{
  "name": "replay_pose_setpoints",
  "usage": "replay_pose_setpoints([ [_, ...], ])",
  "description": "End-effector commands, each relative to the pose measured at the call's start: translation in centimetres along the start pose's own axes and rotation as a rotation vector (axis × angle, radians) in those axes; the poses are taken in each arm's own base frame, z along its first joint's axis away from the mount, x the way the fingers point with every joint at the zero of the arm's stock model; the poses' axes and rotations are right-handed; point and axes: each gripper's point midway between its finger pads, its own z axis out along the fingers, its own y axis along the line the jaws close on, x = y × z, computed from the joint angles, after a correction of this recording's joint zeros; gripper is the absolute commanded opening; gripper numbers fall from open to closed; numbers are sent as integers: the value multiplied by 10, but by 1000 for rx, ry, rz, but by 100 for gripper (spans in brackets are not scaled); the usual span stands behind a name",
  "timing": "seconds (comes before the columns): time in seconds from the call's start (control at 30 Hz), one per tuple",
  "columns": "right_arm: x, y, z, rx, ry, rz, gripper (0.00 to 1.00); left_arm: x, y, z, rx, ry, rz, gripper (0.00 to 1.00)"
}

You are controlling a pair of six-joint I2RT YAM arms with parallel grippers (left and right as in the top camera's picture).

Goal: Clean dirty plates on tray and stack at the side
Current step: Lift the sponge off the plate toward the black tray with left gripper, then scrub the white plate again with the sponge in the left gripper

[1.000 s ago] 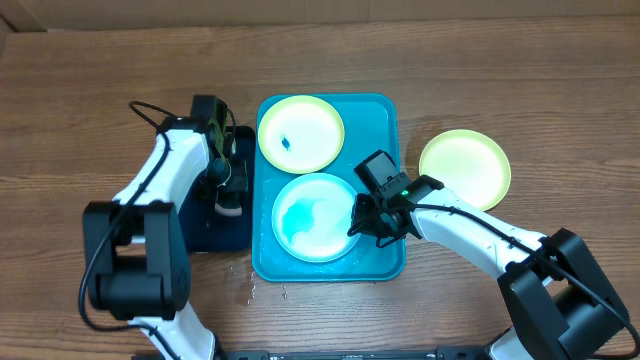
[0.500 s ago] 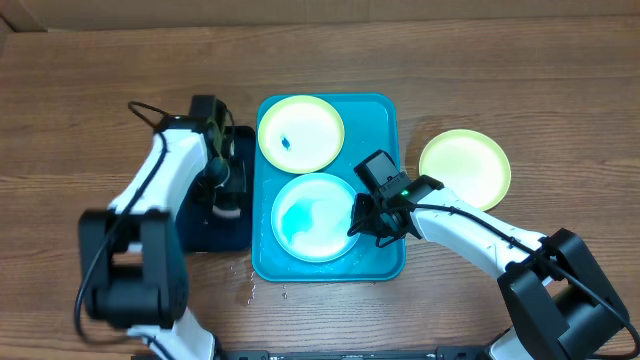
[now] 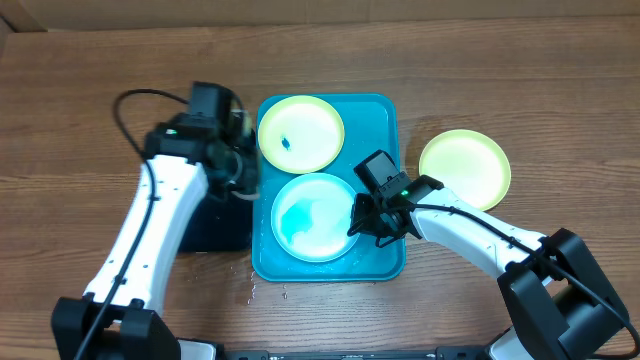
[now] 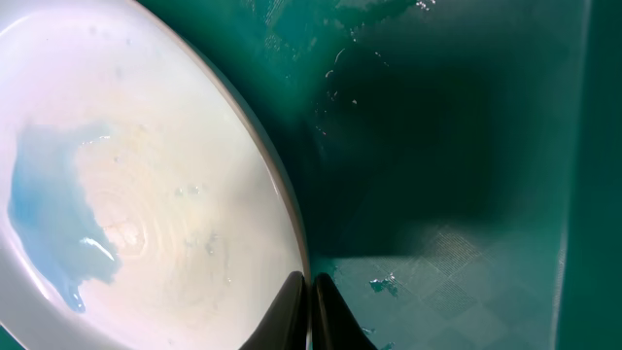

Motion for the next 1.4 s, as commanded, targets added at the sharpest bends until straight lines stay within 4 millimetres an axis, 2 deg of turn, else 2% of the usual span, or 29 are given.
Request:
replay_pose_setpoints([
  [0.0, 1, 2, 0, -6, 1, -8, 4, 22, -34, 26, 79, 93, 22, 4],
  [0.2, 1, 2, 0, -6, 1, -8, 4, 39, -63, 71, 80, 161, 86, 4],
  [0.4, 1, 2, 0, -6, 1, -8, 4, 55, -66, 122, 22, 254, 78, 4],
  [0.47, 1, 2, 0, -6, 1, -9, 4, 64, -69, 133, 27, 296, 76, 4],
  [0.53, 1, 2, 0, -6, 1, -8, 4, 78, -79, 143, 77, 361, 88, 4],
  [0.63, 1, 2, 0, -6, 1, -8, 4, 88, -96, 143, 162, 401, 123, 4],
  [0.8, 1, 2, 0, -6, 1, -8, 4, 98, -143, 128, 407, 440, 191, 4],
  [0.97, 1, 2, 0, -6, 1, -9, 4, 84, -154, 112, 449, 411, 194, 4],
  [1.07, 1, 2, 0, -5, 1, -8, 4, 67, -151, 98, 421, 352, 204, 4],
  [1.17, 1, 2, 0, -5, 1, -8, 4, 54, -139, 89, 333, 284, 206, 4],
  [1.27, 1, 2, 0, -5, 1, -8, 4, 48, -111, 86, 161, 240, 188, 4],
  [1.37, 1, 2, 0, -6, 1, -8, 4, 50, -84, 88, 8, 243, 166, 4],
])
